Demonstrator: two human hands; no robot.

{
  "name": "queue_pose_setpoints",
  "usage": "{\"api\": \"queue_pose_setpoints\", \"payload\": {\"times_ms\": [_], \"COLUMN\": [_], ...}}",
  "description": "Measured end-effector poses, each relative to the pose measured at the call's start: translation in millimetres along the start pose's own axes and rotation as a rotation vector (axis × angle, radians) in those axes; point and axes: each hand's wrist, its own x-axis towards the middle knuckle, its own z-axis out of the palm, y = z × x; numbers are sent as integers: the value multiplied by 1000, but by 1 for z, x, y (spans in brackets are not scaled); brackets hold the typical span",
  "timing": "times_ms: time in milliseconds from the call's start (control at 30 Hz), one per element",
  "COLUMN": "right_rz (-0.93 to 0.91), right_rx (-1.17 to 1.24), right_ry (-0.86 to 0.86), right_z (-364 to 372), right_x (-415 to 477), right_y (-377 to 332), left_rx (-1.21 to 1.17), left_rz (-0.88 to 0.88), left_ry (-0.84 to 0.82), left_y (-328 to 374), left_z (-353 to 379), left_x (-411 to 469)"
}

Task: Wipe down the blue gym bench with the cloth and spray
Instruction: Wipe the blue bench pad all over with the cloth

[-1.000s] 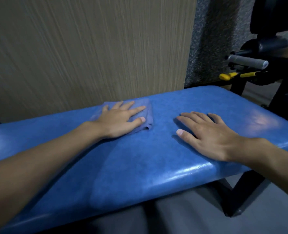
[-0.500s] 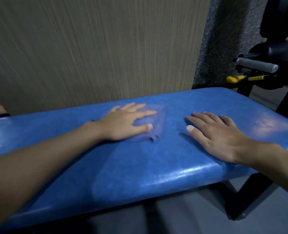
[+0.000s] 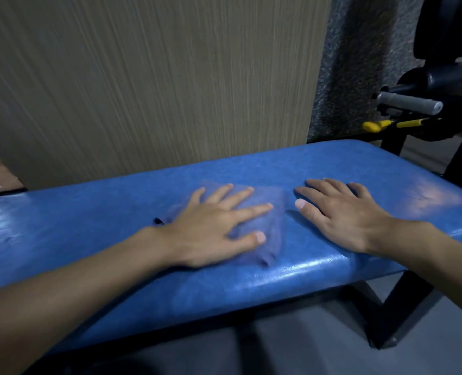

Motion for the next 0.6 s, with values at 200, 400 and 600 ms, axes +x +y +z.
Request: {"api": "queue_pose_setpoints", "payload": {"times_ms": [200, 400, 600], "right_rz": [6, -5, -6], "right_rx": [6, 23, 20], "right_ry": [-5, 9, 7], "right_z": [0, 0, 2], "right_x": [0, -1, 2], "right_y": [0, 1, 2], "left_rx": [-43, -85, -88], "left_rz": [112, -206, -391], "left_ry": [16, 73, 44], "left_y": [2, -88, -107], "left_z": [-1, -1, -1], "left_x": [-6, 49, 58]}}
